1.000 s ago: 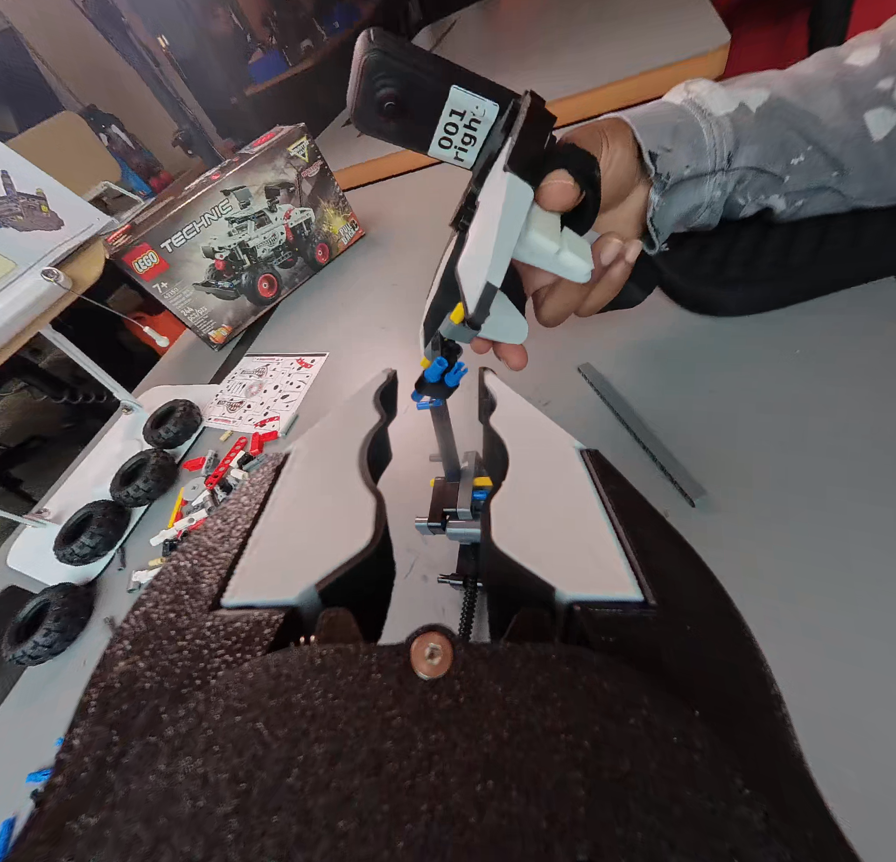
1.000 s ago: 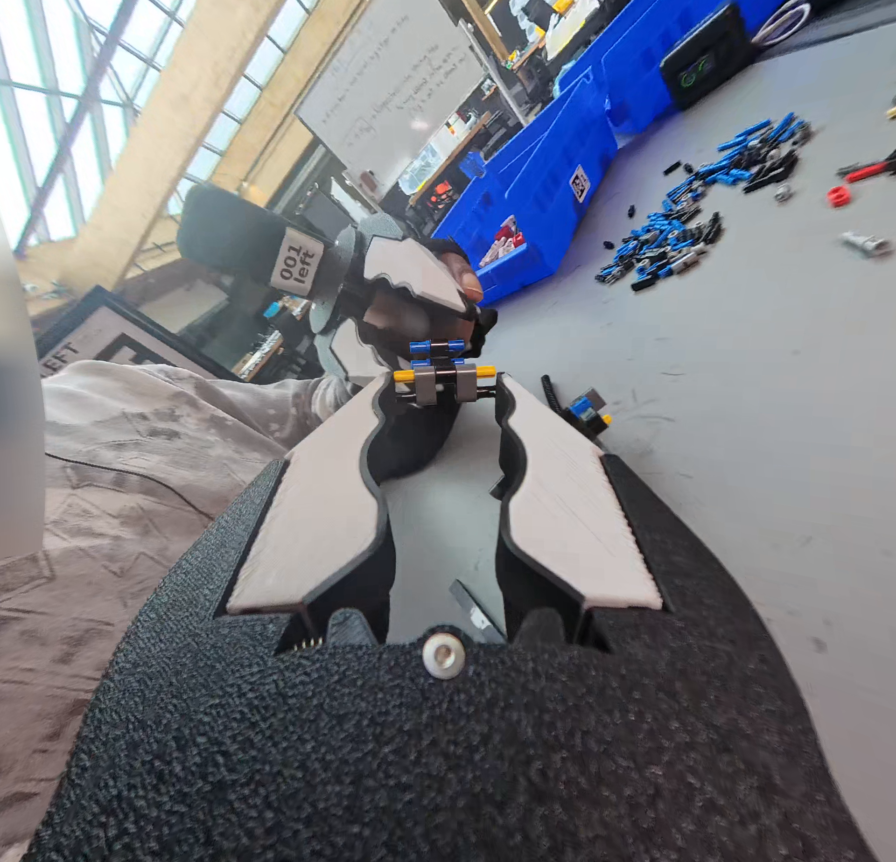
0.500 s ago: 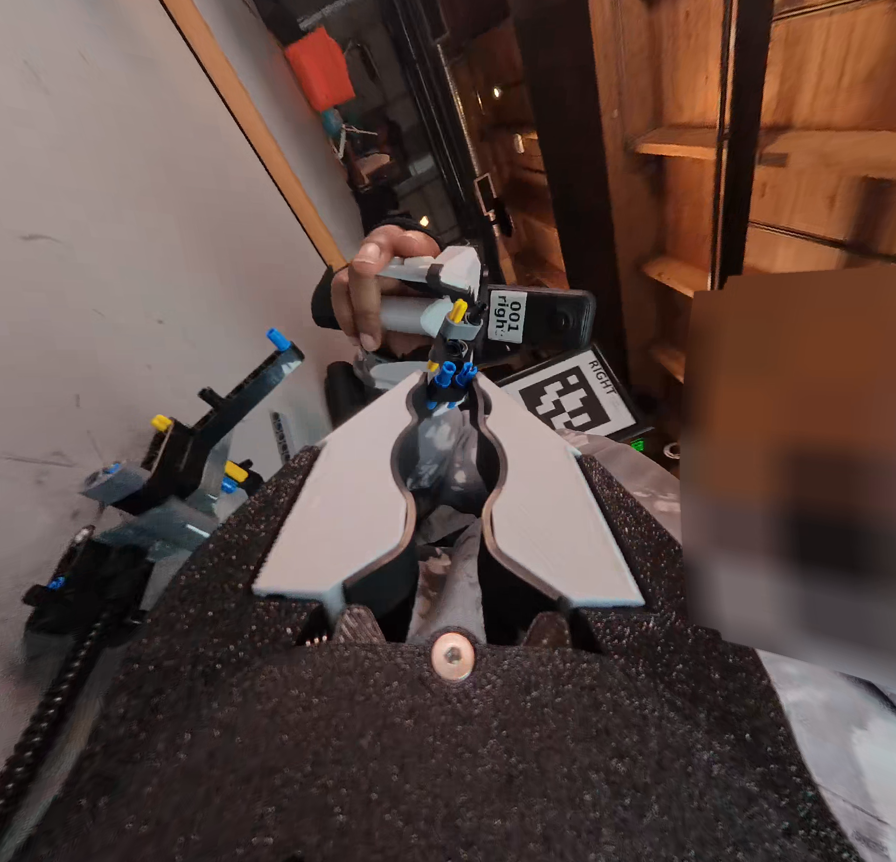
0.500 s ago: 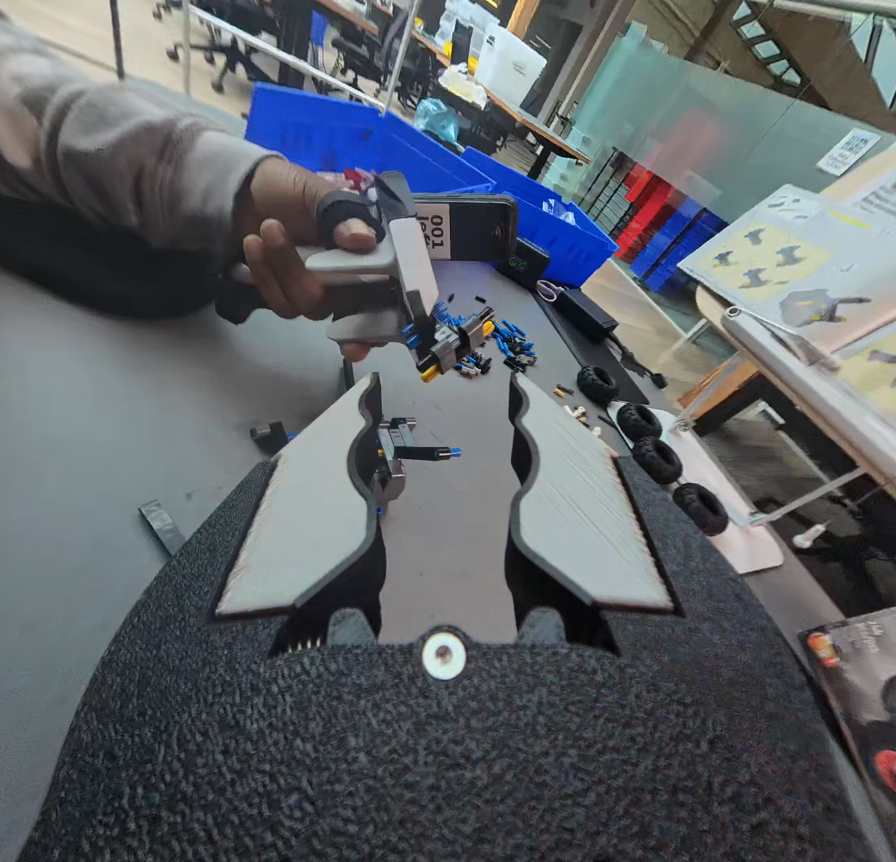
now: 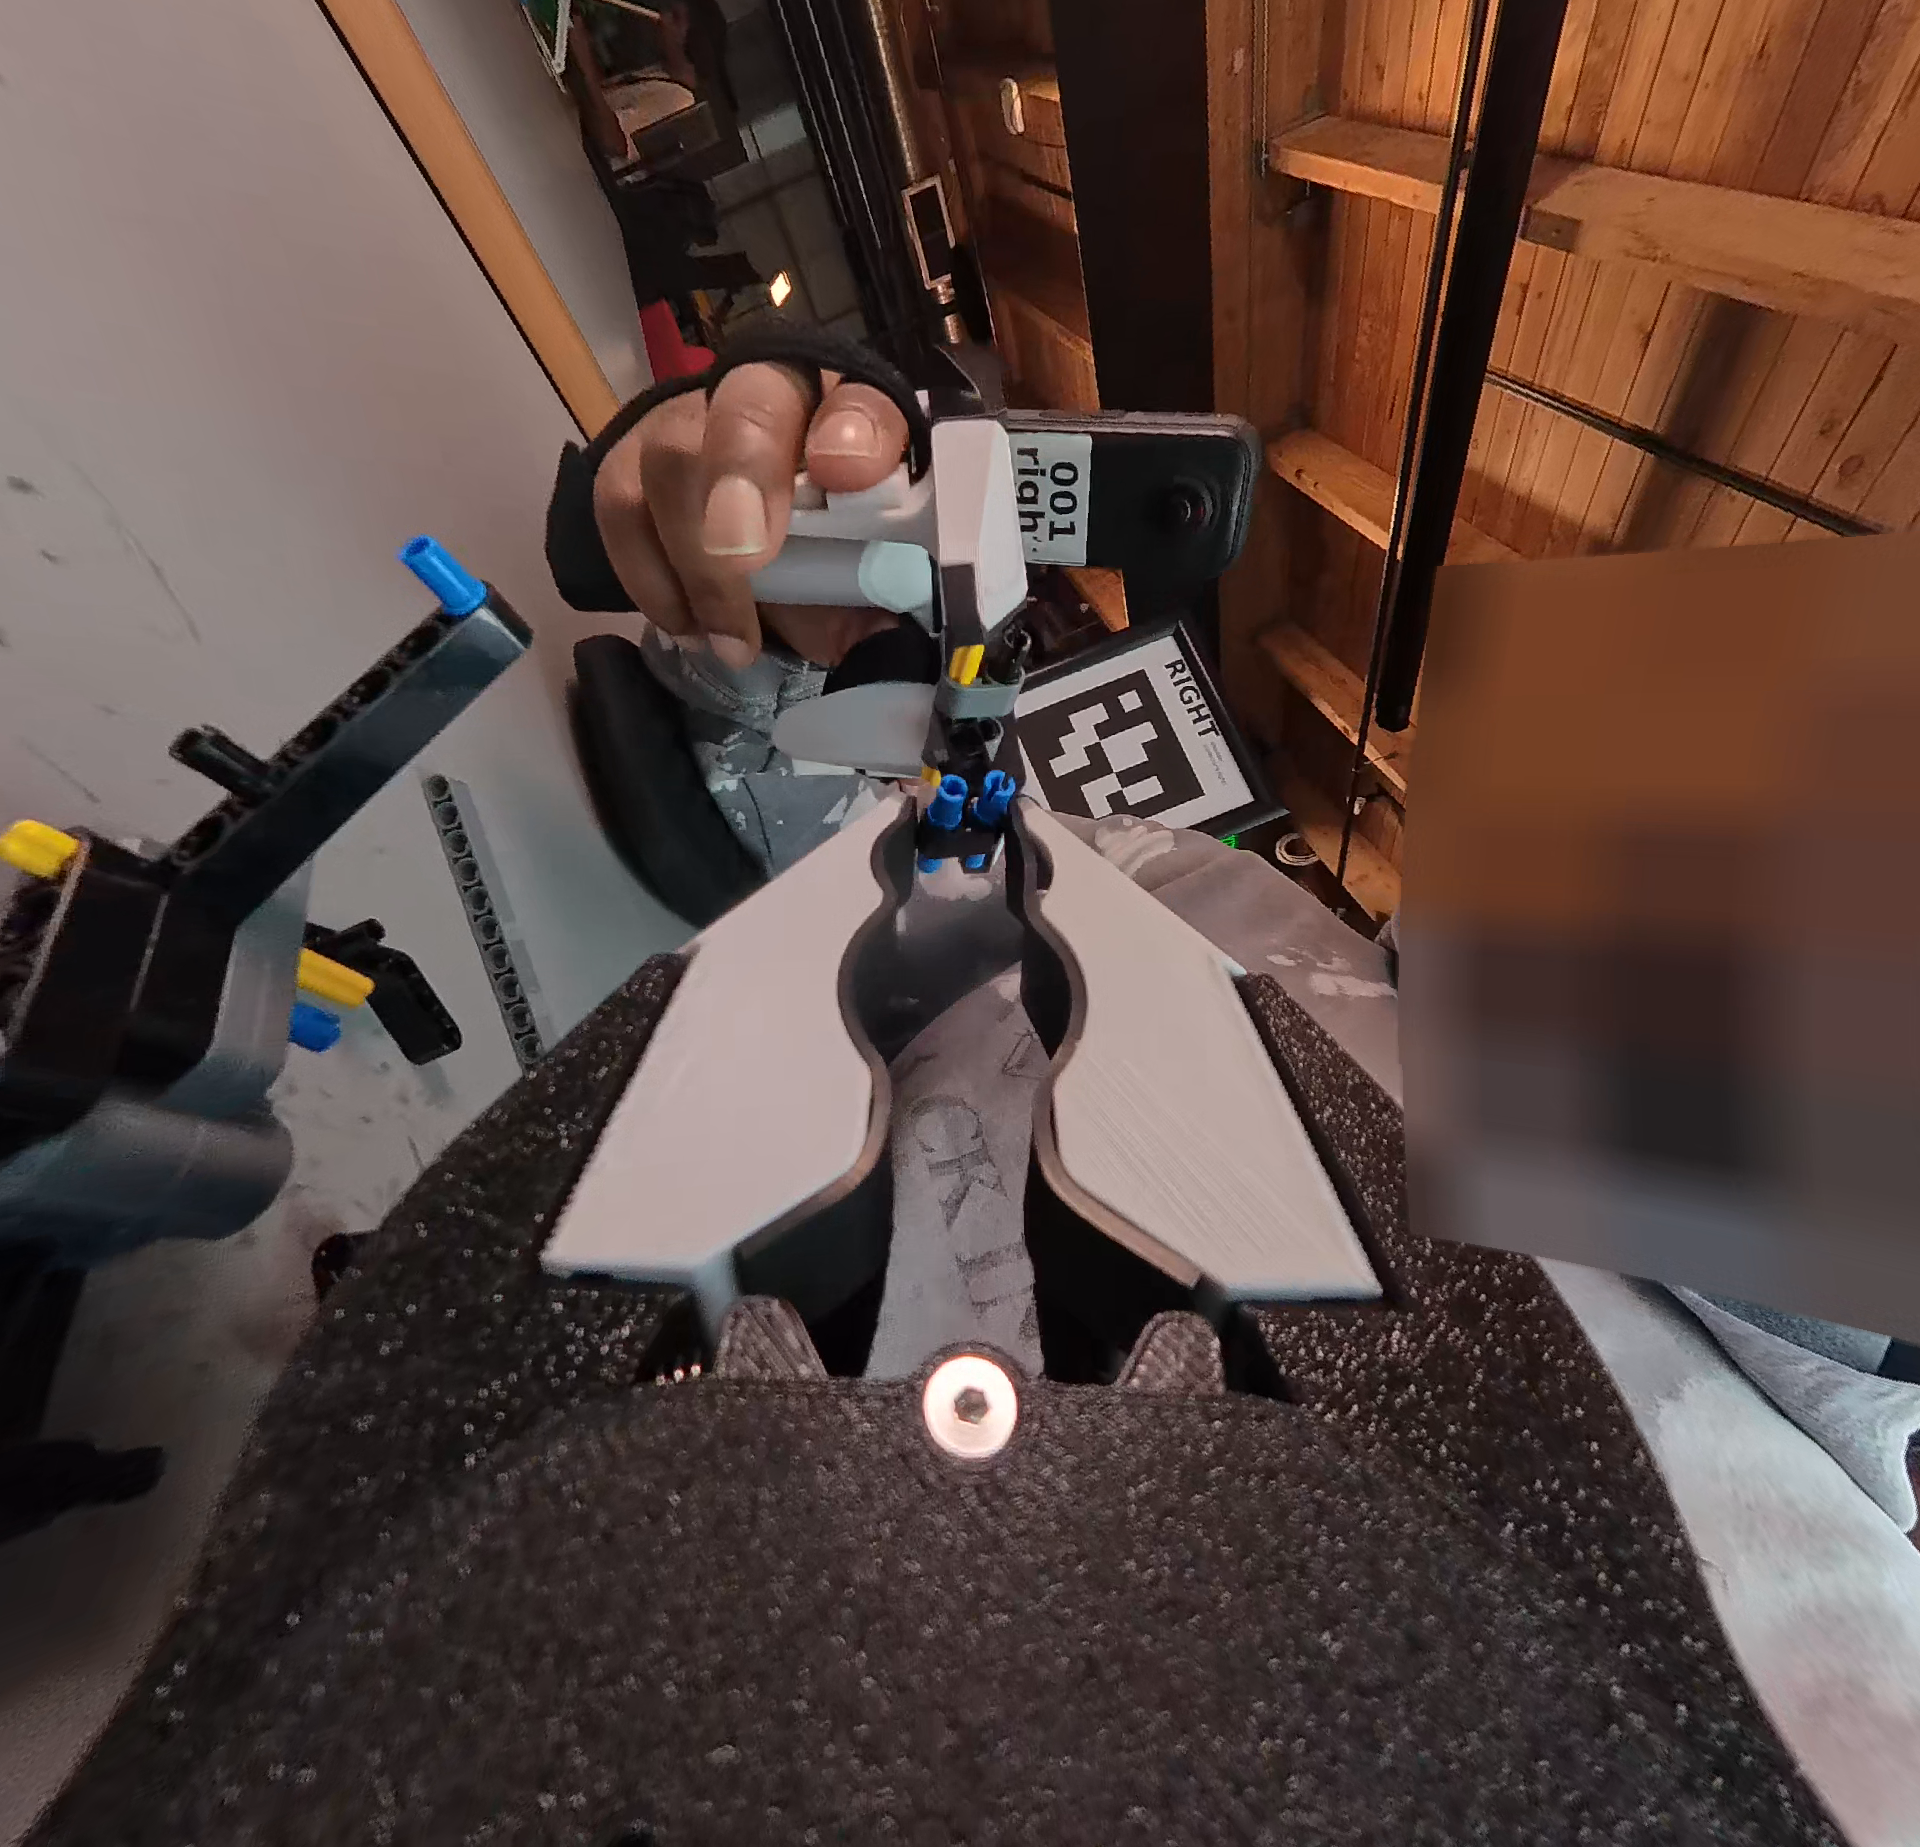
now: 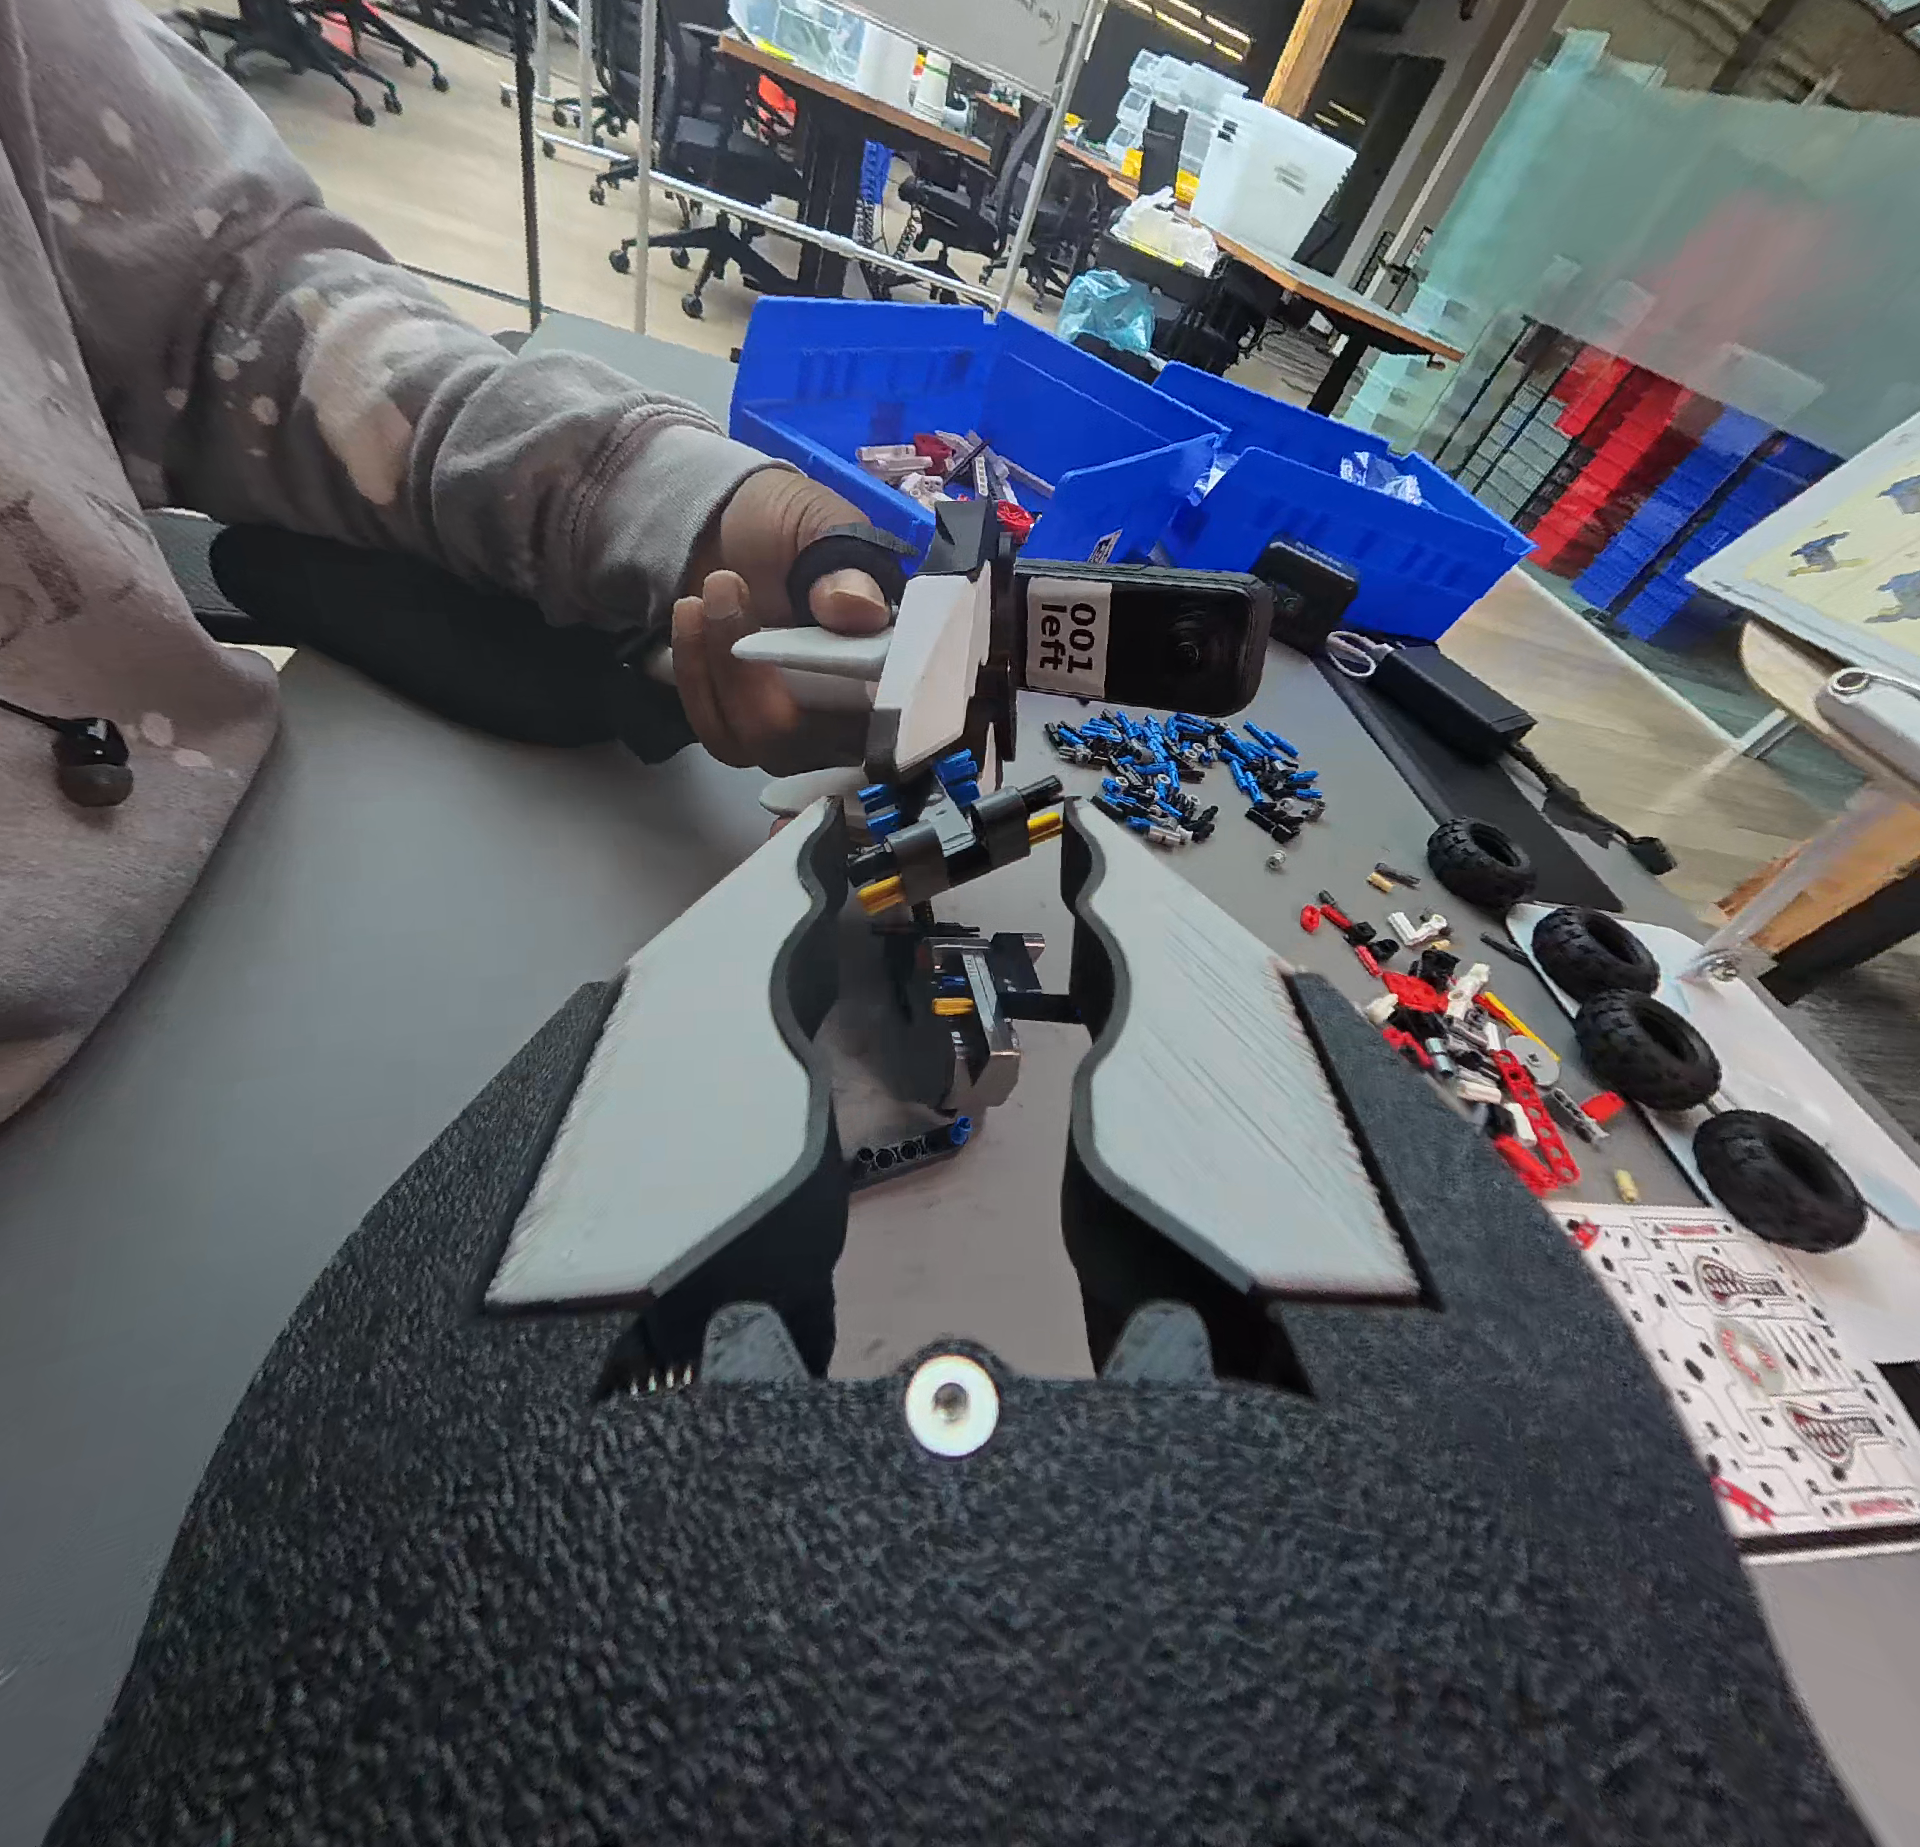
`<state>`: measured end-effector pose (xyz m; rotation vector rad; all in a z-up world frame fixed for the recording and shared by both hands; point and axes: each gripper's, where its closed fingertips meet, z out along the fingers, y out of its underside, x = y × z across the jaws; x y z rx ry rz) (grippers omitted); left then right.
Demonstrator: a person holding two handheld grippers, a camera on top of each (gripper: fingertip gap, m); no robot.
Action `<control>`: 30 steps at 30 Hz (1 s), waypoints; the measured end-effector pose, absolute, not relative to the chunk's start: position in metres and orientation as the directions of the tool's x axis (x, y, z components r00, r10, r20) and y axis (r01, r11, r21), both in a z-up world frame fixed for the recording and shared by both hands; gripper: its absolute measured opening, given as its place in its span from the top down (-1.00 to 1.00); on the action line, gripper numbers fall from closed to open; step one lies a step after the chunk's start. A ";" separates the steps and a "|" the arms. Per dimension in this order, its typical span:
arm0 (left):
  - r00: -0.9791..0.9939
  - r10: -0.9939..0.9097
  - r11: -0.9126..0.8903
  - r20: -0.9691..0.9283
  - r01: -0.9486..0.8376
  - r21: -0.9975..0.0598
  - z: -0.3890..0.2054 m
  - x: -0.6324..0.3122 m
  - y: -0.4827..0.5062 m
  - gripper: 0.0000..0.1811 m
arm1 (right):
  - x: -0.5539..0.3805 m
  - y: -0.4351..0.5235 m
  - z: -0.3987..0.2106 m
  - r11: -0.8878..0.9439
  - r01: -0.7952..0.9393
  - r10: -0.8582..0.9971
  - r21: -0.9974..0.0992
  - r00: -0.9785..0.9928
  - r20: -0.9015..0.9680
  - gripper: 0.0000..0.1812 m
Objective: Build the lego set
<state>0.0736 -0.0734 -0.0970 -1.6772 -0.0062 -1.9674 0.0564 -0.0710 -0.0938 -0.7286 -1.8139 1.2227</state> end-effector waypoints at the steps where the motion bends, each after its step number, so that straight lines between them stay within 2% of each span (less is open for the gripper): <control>1: -0.052 -0.407 -0.840 0.912 0.413 -0.351 -0.098 0.072 -0.072 0.83 | 0.055 -0.070 -0.094 0.330 0.040 0.820 -0.943 -0.506 0.266 0.55; 4: 0.090 -0.468 -0.776 0.879 0.435 -0.458 -0.102 0.059 -0.065 0.69 | 0.049 -0.056 -0.095 0.238 0.120 0.870 -0.964 -0.466 0.157 0.55; 6: 0.233 -0.524 -0.703 0.819 0.425 -0.571 -0.103 0.049 -0.061 0.62 | 0.047 -0.048 -0.094 0.169 0.149 0.894 -0.974 -0.439 0.088 0.55; 9: 0.484 -0.582 -0.587 0.653 0.306 -0.750 -0.111 0.040 -0.057 0.55 | 0.045 -0.039 -0.090 0.072 0.170 0.910 -0.983 -0.414 -0.004 0.55; 12: 0.626 -0.595 -0.513 0.504 0.188 -0.838 -0.118 0.039 -0.053 0.48 | 0.043 -0.038 -0.092 -0.001 0.197 0.908 -0.980 -0.411 -0.084 0.55; 18: 0.730 -0.594 -0.436 0.337 0.060 -0.898 -0.123 0.040 -0.049 0.54 | 0.040 -0.044 -0.098 -0.079 0.243 0.883 -0.967 -0.432 -0.181 0.56; 22: 0.729 -0.612 -0.394 0.307 0.055 -0.917 -0.115 0.041 -0.051 0.68 | 0.038 -0.047 -0.096 -0.127 0.240 0.868 -0.962 -0.442 -0.225 0.55; 25: 0.710 -0.629 -0.371 0.318 0.085 -0.925 -0.106 0.041 -0.053 0.88 | 0.038 -0.047 -0.094 -0.170 0.240 0.849 -0.956 -0.457 -0.266 0.55; 30: 0.702 -0.629 -0.362 0.334 0.115 -0.925 -0.101 0.039 -0.053 0.83 | 0.037 -0.046 -0.091 -0.223 0.231 0.833 -0.947 -0.460 -0.308 0.55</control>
